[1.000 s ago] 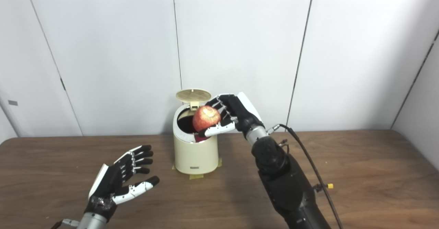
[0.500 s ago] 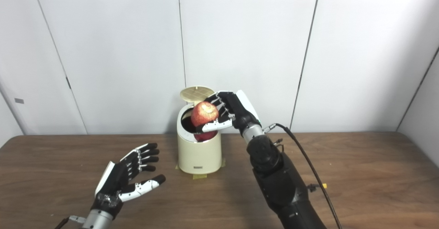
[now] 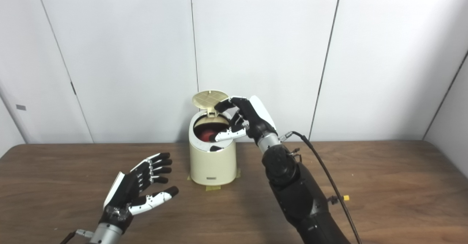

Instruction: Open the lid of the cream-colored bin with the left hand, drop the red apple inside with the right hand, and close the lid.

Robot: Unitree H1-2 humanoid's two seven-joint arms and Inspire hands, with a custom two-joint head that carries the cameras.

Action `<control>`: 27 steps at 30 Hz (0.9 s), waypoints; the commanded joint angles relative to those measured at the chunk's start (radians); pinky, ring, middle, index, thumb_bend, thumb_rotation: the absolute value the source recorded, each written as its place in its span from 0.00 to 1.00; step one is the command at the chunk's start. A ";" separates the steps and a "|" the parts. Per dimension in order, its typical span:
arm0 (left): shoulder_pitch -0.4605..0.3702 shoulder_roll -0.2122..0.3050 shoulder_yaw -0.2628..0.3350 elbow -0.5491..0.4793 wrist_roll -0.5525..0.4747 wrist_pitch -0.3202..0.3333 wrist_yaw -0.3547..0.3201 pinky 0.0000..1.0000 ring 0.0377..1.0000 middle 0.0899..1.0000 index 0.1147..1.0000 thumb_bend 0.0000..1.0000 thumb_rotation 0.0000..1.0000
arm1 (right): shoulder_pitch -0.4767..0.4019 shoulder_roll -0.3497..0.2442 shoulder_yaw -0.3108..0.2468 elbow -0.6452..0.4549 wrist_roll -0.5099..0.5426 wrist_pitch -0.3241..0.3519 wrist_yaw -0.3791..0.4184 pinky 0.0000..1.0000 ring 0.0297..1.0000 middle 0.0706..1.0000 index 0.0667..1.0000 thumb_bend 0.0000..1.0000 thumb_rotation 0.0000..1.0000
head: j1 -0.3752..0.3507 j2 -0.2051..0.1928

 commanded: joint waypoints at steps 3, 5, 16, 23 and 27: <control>-0.032 -0.005 0.001 -0.040 -0.012 -0.011 0.008 0.69 0.76 0.78 0.80 0.74 0.16 | -0.048 -0.011 0.008 -0.028 0.004 -0.026 0.031 0.53 0.70 0.82 0.79 0.95 0.14 | -0.001 0.003; -0.032 -0.005 0.001 -0.038 -0.012 -0.014 0.008 0.70 0.76 0.79 0.80 0.74 0.16 | -0.047 -0.015 0.011 -0.031 0.005 -0.025 0.041 0.54 0.71 0.82 0.80 0.96 0.16 | -0.001 0.003; -0.032 -0.004 -0.003 -0.051 0.000 -0.003 0.010 0.68 0.75 0.78 0.80 0.74 0.17 | 0.027 -0.014 -0.034 -0.156 0.064 -0.041 0.055 0.49 0.65 0.74 0.73 0.92 0.17 | 0.010 0.007; -0.028 -0.002 -0.002 -0.059 -0.008 -0.002 0.006 0.69 0.75 0.78 0.80 0.73 0.17 | 0.166 -0.017 -0.148 -0.295 0.184 -0.128 0.032 0.44 0.53 0.63 0.66 0.84 0.12 | 0.015 0.011; -0.030 0.000 0.001 -0.053 -0.017 -0.006 0.003 0.70 0.76 0.78 0.80 0.73 0.16 | 0.260 -0.054 -0.185 -0.354 0.260 -0.161 0.078 0.42 0.49 0.66 0.68 0.84 0.17 | 0.021 0.010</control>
